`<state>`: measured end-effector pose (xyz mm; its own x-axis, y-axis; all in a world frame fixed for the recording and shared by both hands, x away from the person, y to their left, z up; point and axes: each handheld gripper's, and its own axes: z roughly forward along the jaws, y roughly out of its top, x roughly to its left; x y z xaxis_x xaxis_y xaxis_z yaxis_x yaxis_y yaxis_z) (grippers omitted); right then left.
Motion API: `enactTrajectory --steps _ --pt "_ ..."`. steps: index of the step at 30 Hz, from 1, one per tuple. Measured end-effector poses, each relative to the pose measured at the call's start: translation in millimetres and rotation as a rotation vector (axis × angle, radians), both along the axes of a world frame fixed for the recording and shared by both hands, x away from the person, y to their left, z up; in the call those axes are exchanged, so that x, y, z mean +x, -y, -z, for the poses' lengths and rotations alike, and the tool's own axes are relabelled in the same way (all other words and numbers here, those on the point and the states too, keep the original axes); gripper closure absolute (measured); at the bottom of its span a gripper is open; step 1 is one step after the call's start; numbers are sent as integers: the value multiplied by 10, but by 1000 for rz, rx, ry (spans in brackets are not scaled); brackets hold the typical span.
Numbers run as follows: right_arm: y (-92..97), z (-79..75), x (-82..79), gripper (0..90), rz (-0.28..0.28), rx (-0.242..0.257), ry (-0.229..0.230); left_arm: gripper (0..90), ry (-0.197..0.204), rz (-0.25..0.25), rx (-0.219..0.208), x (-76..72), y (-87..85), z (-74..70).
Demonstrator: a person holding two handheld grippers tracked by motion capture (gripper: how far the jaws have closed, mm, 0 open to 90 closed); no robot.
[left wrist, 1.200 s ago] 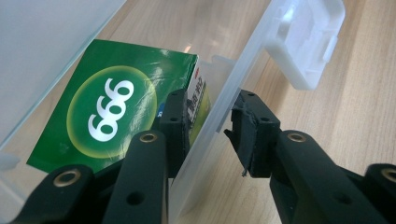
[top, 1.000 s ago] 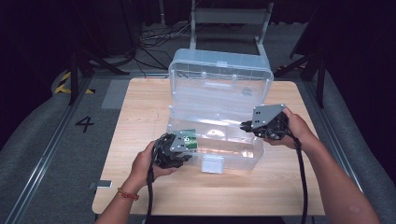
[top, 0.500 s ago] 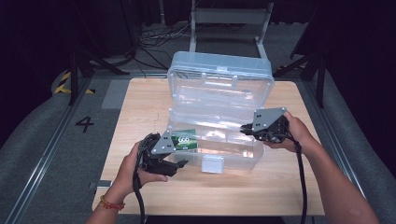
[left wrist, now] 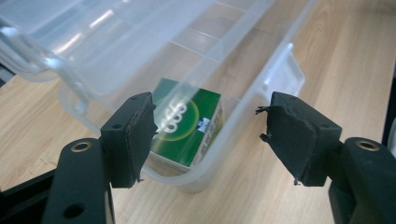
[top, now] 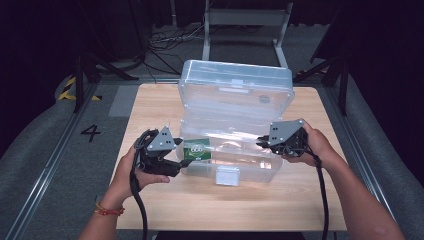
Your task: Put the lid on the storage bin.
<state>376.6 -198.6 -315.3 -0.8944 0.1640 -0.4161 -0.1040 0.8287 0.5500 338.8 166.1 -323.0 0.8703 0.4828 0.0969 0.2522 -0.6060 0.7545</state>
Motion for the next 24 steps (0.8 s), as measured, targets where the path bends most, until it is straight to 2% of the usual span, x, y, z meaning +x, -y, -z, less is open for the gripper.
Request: enactTrajectory --steps 1,2,7,8,11,16,18,21,24 --pt "1 4 -5 832 -3 -5 10 339 -10 -2 -35 27 -17 -5" --pt "-1 8 -13 831 -6 -9 17 349 -12 -19 -51 52 -28 -14" --pt "-7 19 -30 829 -4 -10 33 374 5 -37 -102 166 -29 -129" --pt "-5 22 -30 829 -5 -7 30 384 15 -44 -99 192 -11 -157" --pt "11 43 -43 829 -12 2 27 422 11 -52 -121 252 36 -198" --pt "27 82 -89 827 -9 13 35 423 5 -51 -133 348 105 -237" --pt "38 101 -105 825 -11 26 37 425 -1 -60 -147 375 116 -243" --pt "47 140 -140 823 -14 37 44 480 -10 -99 -182 420 109 -250" --pt "54 162 -167 821 -12 46 49 498 -10 -97 -197 440 92 -253"
